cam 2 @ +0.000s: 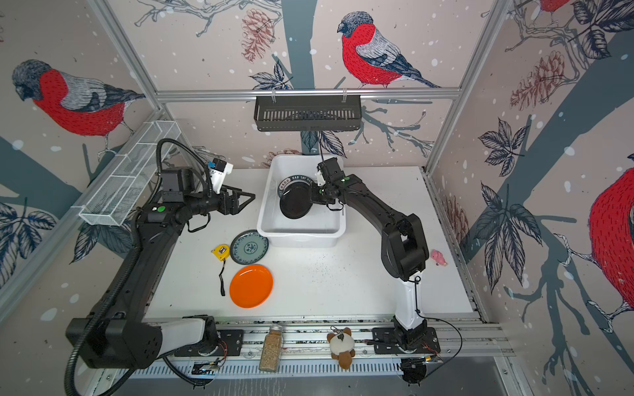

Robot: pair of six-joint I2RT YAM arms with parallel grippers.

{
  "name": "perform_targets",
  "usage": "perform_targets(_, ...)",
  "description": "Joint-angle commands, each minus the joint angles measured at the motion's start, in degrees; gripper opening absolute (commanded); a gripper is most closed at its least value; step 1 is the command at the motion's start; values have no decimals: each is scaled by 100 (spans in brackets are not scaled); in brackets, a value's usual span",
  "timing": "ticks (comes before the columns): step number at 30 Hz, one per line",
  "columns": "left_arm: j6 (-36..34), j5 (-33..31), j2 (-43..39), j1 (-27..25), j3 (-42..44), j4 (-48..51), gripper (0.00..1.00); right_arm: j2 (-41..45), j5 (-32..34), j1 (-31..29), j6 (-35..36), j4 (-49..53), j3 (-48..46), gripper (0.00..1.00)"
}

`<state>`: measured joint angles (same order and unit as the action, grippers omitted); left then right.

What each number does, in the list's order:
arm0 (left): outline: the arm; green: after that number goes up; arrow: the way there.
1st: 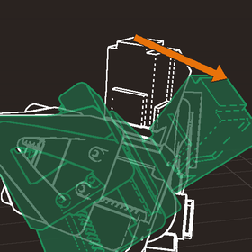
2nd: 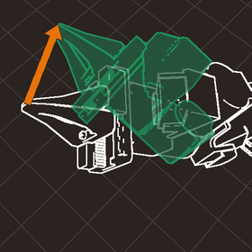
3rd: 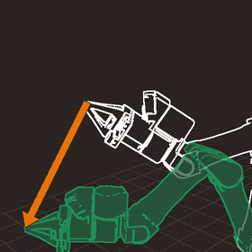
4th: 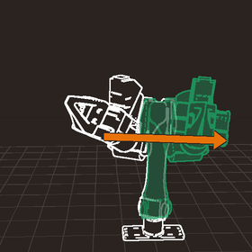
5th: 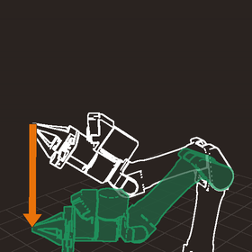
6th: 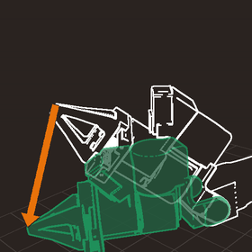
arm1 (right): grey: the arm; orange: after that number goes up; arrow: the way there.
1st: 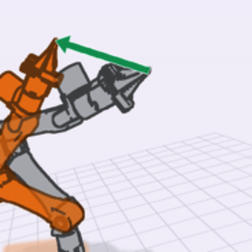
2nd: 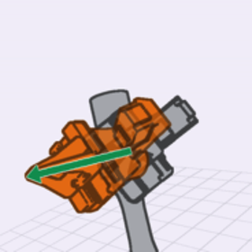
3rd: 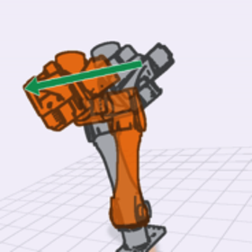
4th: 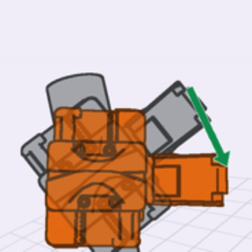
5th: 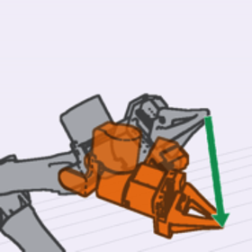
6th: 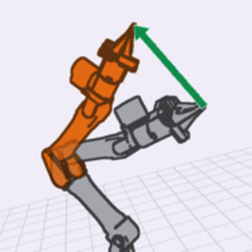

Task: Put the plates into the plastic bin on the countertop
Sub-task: 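Grip the black plate rim with the right gripper and open the left gripper, then lower the black plate into the bin with the right gripper while the left gripper withdraws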

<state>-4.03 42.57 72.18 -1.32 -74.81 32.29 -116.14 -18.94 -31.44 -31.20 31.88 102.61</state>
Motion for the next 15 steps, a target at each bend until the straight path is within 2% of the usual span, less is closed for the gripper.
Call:
perform_targets(1, -158, 156, -24, 3, 5, 58, 77, -249, -210, -70, 124, 433, 258, 2)
perform_targets(15, -124, 331, 33, 8, 10, 31, 78, -1061, -503, -147, 176, 1004, 830, 3)
